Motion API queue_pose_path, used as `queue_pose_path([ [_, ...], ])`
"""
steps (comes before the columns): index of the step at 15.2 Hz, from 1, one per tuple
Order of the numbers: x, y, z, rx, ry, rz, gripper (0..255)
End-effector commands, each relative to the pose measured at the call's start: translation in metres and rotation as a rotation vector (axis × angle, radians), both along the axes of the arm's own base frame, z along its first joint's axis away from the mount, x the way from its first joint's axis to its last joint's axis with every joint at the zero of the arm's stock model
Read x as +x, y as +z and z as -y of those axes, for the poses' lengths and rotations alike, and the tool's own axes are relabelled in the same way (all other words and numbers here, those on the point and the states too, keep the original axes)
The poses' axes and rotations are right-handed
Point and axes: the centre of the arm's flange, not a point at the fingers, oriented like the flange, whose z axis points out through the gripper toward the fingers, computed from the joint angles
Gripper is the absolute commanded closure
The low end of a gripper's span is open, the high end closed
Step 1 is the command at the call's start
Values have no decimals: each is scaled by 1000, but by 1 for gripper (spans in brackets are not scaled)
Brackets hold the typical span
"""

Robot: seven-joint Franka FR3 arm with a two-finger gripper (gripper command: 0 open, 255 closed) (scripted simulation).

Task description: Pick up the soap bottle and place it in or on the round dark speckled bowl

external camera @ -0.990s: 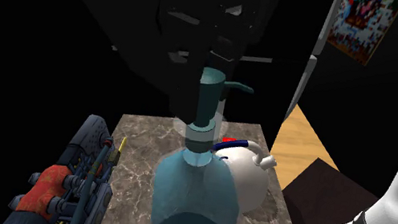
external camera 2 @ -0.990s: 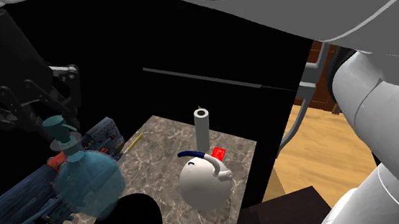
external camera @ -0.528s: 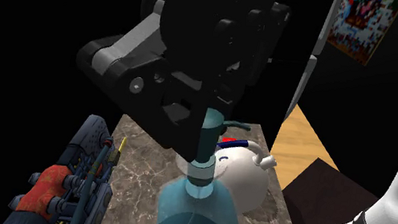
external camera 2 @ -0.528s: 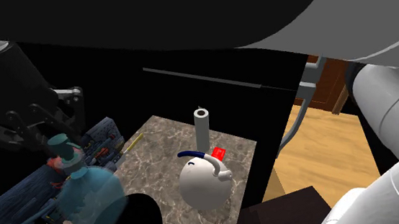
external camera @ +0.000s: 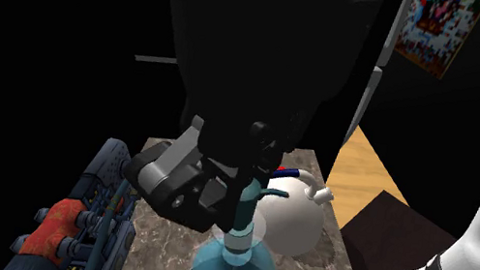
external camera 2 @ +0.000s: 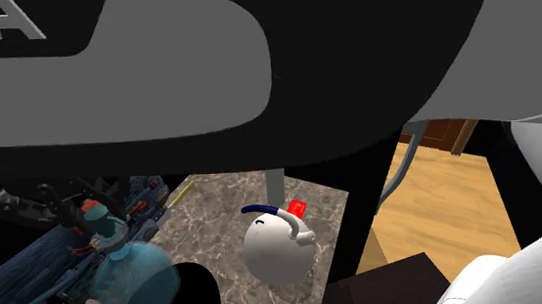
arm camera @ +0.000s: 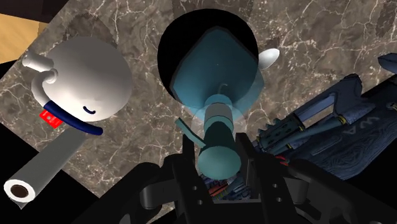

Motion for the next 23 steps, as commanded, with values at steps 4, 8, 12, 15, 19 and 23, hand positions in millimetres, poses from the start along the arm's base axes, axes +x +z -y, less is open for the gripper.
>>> queue_pose_path([
  [4, 0, -26, 1, 1, 0, 1, 255],
  [8, 0, -47, 1, 1, 0, 1, 255],
  [12, 0, -68, 1, 1, 0, 1, 255],
  [15, 0, -84, 1, 1, 0, 1, 255],
  [19, 0, -94, 1, 1, 0, 1, 255],
  [23, 0, -94, 1, 1, 0, 1, 255],
])
